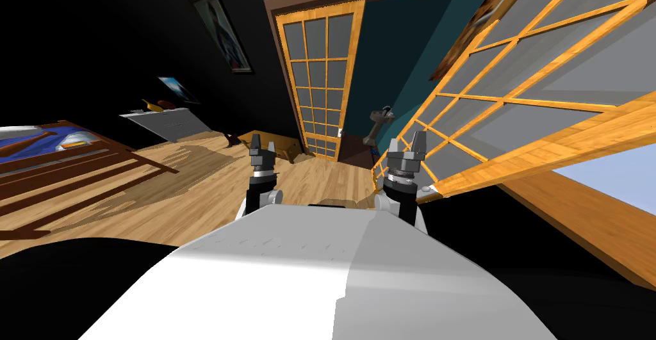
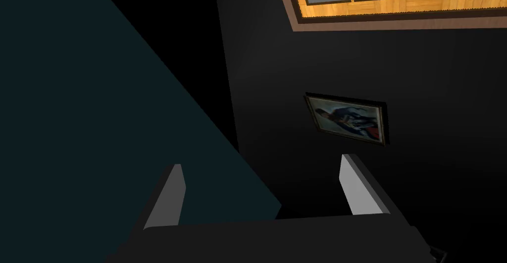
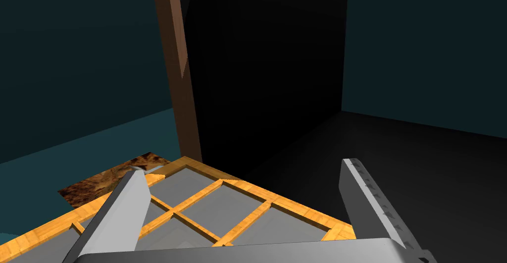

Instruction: Pull the door open

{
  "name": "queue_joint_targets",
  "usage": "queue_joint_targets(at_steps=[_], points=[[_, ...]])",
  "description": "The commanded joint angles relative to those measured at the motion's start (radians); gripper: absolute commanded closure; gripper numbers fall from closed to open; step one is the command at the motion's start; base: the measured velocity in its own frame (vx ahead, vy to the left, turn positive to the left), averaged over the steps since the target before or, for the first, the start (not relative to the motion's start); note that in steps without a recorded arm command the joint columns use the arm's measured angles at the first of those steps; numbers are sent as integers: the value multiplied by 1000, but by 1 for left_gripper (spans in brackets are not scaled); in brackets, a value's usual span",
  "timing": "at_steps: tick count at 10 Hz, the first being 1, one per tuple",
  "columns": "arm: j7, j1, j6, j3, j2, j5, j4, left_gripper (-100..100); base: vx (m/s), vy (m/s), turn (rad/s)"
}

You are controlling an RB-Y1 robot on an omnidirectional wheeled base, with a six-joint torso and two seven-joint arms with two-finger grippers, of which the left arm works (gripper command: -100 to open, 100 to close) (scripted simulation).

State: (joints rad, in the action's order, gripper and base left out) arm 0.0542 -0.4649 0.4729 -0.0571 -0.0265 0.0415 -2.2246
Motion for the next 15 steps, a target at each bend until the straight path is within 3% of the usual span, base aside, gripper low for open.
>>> queue_joint_targets(at_steps=[1, 9, 15], points=[[26, 7, 8, -5, -8, -7, 28, -100, 53, -20, -68], [185, 48, 53, -38, -42, -49, 201, -100, 136, -49, -66], [277, 73, 80, -58, -55, -73, 301, -100, 99, -34, -51]])
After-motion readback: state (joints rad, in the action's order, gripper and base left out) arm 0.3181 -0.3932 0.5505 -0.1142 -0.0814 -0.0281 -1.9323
